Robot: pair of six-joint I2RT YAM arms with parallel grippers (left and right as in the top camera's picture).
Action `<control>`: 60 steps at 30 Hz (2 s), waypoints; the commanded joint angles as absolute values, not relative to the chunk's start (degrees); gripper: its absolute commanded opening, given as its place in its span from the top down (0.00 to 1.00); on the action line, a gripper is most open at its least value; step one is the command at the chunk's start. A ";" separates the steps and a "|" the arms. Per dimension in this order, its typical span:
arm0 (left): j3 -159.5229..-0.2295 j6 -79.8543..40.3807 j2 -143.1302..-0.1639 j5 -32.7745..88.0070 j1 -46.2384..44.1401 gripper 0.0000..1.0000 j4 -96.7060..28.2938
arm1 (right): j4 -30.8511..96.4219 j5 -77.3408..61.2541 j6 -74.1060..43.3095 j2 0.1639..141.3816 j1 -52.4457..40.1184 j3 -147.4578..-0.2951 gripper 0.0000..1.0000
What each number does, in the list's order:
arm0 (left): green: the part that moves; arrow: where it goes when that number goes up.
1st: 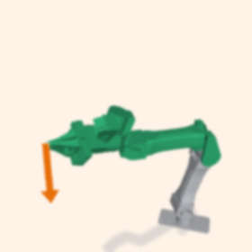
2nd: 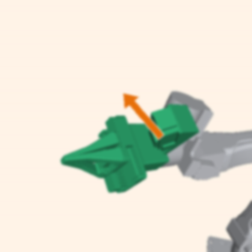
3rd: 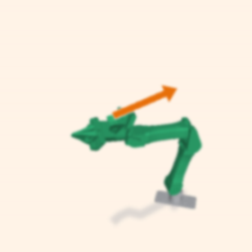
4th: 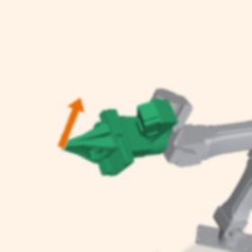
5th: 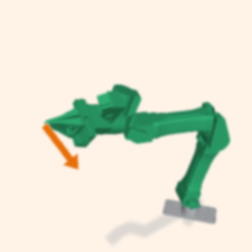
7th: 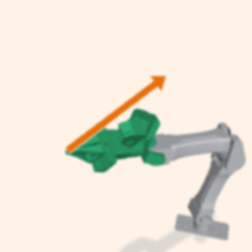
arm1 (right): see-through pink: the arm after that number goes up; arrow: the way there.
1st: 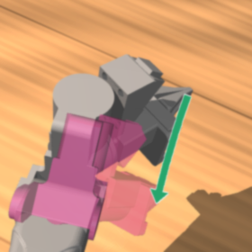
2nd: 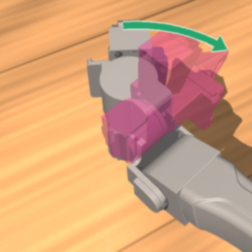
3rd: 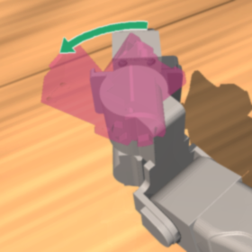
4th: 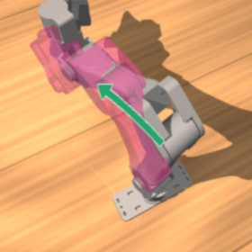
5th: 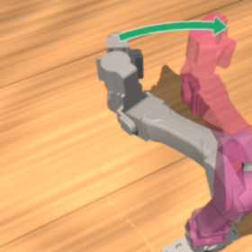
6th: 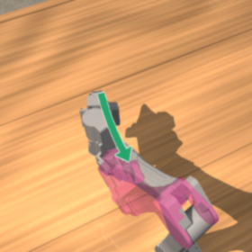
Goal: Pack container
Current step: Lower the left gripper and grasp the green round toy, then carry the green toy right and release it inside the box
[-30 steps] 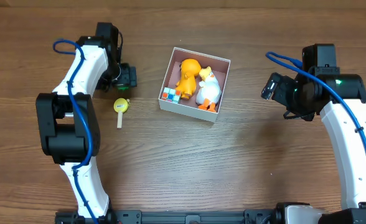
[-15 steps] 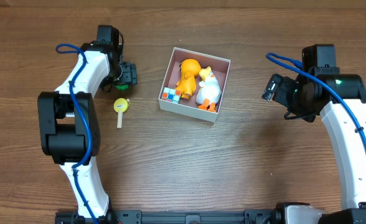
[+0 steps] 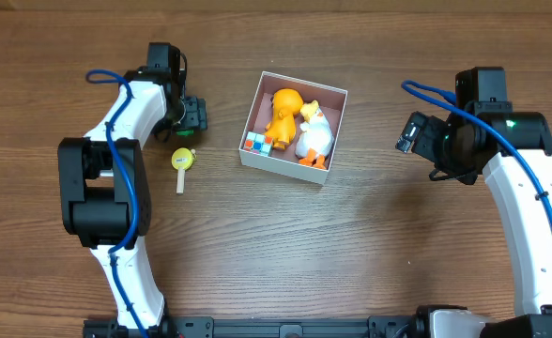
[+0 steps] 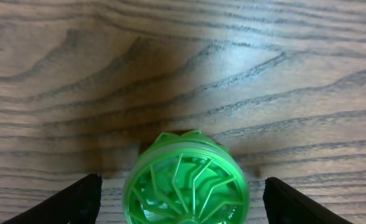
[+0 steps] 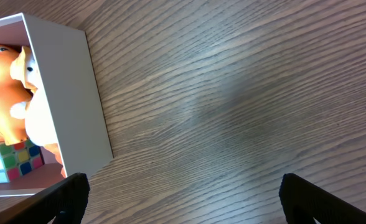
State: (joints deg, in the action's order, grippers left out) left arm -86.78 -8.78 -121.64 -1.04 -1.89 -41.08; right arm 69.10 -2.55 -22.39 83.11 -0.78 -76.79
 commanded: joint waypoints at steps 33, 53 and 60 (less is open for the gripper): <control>-100.16 -4.58 -123.59 0.01 -3.03 0.56 -56.23 | 69.78 -1.98 -22.06 82.41 -0.67 -77.25 0.00; -119.63 -3.46 -122.19 -0.19 -30.33 0.53 -76.03 | 71.29 -2.00 -22.09 82.41 -0.67 -77.25 0.00; -108.73 -6.85 -122.23 1.26 -32.67 0.49 -69.38 | 71.50 -2.02 -22.09 82.41 -0.67 -77.25 0.00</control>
